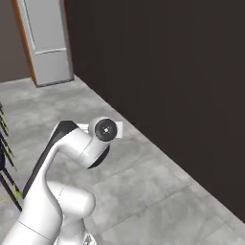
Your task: Place one of the steaks on the plate and the other in the bowl. Then place the bowl in the fridge.
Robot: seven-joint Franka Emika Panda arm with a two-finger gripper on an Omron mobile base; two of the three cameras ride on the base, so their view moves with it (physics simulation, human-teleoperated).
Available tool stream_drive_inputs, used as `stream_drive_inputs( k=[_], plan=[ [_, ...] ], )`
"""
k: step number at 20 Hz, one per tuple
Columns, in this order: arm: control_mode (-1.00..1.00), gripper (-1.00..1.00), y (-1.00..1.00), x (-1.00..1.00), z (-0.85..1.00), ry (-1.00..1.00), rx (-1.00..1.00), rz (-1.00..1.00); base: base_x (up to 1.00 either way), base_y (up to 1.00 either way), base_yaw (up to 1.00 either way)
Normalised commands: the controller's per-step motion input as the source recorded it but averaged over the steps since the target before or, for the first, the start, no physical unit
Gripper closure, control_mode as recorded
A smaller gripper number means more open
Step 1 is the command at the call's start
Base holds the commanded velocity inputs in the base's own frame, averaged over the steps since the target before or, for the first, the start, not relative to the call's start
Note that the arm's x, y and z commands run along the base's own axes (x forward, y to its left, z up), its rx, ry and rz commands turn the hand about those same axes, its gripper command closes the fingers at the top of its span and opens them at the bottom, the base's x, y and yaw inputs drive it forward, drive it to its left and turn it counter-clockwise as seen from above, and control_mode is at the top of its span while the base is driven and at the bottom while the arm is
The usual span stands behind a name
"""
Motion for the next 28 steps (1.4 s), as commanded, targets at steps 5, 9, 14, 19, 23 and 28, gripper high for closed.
stream_drive_inputs(
  k=[5,9,14,19,23,28],
  plan=[
    [1.0,-1.0,0.0,0.0,0.0,0.0,0.0,0.0,1.0,0.0,0.45],
    [1.0,-1.0,0.0,0.0,0.0,0.0,0.0,0.0,1.0,0.0,0.46],
    [1.0,-1.0,0.0,0.0,0.0,0.0,0.0,0.0,1.0,0.0,0.46],
    [1.0,-1.0,0.0,0.0,0.0,0.0,0.0,0.0,1.0,-0.02,0.43],
    [1.0,-1.0,0.0,0.0,0.0,0.0,0.0,0.0,1.0,-0.18,0.36],
    [1.0,-1.0,0.0,0.0,0.0,0.0,0.0,0.0,1.0,-0.25,0.33]
  ],
)
